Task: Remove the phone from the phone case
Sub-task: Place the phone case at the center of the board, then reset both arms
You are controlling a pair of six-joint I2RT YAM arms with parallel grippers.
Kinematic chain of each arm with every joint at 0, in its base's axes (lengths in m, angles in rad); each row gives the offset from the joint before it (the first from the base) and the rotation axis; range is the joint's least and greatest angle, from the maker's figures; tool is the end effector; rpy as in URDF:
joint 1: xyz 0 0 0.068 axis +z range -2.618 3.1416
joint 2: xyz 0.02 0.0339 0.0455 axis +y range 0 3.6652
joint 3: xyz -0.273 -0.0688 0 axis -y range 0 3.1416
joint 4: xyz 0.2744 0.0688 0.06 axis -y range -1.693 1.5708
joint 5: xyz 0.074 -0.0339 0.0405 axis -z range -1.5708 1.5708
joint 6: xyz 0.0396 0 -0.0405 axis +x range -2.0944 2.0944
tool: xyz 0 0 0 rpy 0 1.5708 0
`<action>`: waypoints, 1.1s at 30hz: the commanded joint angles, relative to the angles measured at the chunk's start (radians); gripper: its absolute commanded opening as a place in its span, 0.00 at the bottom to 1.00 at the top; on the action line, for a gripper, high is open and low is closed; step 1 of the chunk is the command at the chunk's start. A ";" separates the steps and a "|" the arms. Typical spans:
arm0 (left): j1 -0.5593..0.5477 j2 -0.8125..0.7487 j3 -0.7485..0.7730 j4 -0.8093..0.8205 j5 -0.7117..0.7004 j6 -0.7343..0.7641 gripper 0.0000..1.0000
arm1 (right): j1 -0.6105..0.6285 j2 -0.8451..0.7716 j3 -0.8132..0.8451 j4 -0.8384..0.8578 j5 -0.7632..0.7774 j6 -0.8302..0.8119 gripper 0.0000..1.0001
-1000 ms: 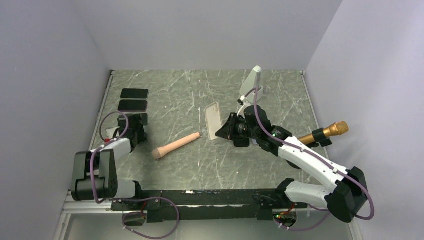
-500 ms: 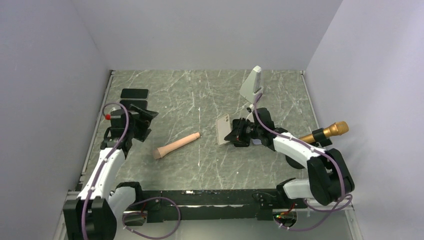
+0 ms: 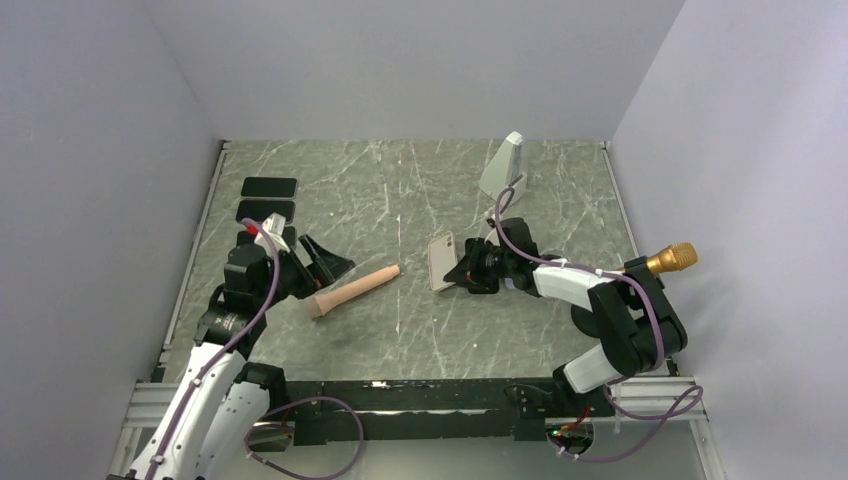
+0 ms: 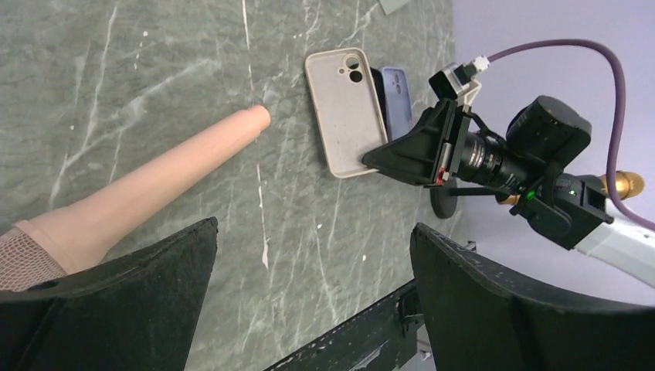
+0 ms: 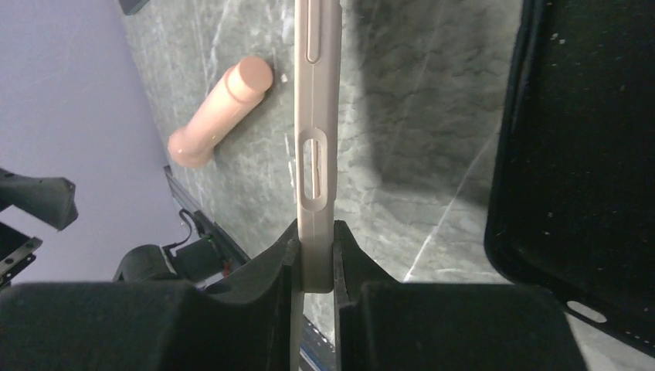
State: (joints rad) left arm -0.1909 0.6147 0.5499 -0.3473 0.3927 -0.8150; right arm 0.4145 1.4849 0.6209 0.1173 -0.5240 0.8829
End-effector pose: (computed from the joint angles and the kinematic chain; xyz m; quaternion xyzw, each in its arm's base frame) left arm 0.1699 -0.0483 0.2688 -0.1503 0.8139 -0.4019 0.3918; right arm 0.2665 0.1389 0.1422 0.1045 0.8849 0.4228 0.1649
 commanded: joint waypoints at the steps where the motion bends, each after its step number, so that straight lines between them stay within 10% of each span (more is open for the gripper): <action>1: -0.010 -0.007 0.041 -0.024 0.040 0.057 0.97 | -0.003 0.021 -0.009 0.069 0.038 -0.013 0.06; 6: -0.012 0.008 0.069 -0.038 0.039 0.080 0.98 | -0.002 0.005 -0.003 0.001 0.108 -0.053 0.19; 18: -0.013 -0.031 0.292 -0.131 -0.135 0.162 0.99 | 0.070 -0.341 0.216 -0.514 0.395 -0.262 0.98; 33: -0.013 -0.223 0.636 -0.007 -0.408 0.418 0.99 | 0.071 -0.724 0.713 -0.851 0.803 -0.517 1.00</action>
State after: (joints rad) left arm -0.2008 0.4335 1.1072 -0.4221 0.1040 -0.5278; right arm 0.4850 0.8333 1.2373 -0.6590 0.1390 0.4511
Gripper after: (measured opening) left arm 0.994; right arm 0.995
